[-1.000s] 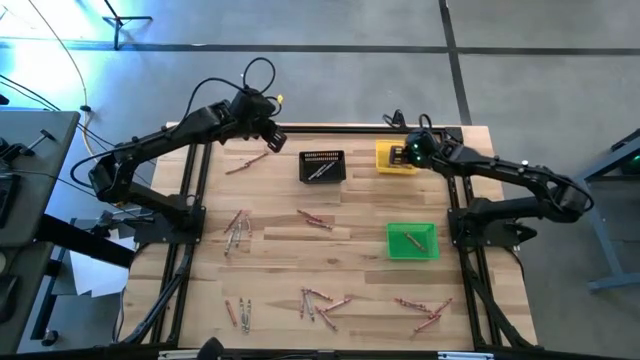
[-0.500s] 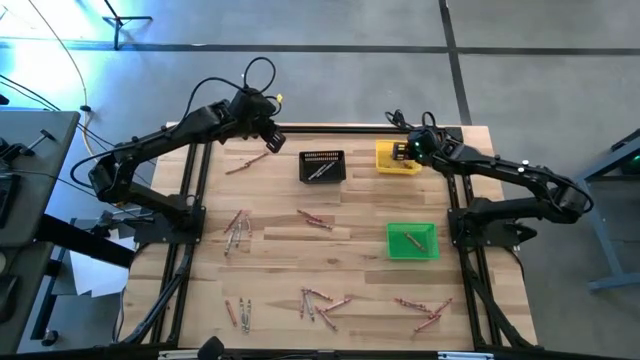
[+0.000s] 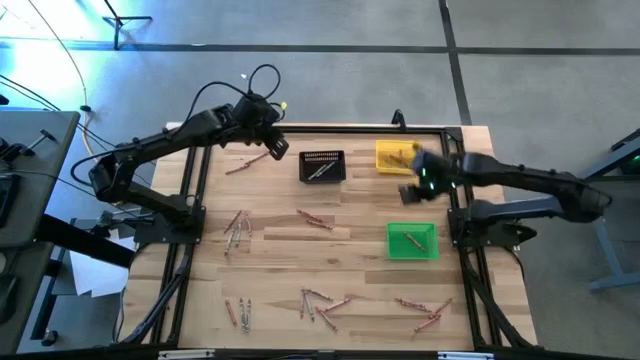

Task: Sort crayons
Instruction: Put the red crayon into the yellow basket

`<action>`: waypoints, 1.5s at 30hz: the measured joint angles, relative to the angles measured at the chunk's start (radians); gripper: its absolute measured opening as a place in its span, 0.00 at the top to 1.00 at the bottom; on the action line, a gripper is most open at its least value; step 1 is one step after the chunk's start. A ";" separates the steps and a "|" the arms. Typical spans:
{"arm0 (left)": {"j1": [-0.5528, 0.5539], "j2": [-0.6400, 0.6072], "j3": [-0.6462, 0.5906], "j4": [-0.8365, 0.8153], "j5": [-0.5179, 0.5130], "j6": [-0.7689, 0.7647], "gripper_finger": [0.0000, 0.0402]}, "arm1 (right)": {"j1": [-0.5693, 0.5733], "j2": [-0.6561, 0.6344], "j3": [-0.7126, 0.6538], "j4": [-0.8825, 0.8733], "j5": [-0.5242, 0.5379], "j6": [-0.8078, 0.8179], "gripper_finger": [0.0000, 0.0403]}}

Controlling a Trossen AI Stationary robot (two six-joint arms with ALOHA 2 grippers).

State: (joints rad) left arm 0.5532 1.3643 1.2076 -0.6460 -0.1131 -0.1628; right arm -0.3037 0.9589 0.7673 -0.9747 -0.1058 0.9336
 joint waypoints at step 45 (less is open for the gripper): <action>-0.805 0.000 0.000 0.174 -0.258 -0.543 0.79 | 1.279 0.734 0.167 0.411 -0.110 0.137 0.78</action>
State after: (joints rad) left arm -0.2520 1.3643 1.2076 -0.4721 -0.3707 -0.7060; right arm 0.9752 1.6931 0.9346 -0.5640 -0.2157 1.0711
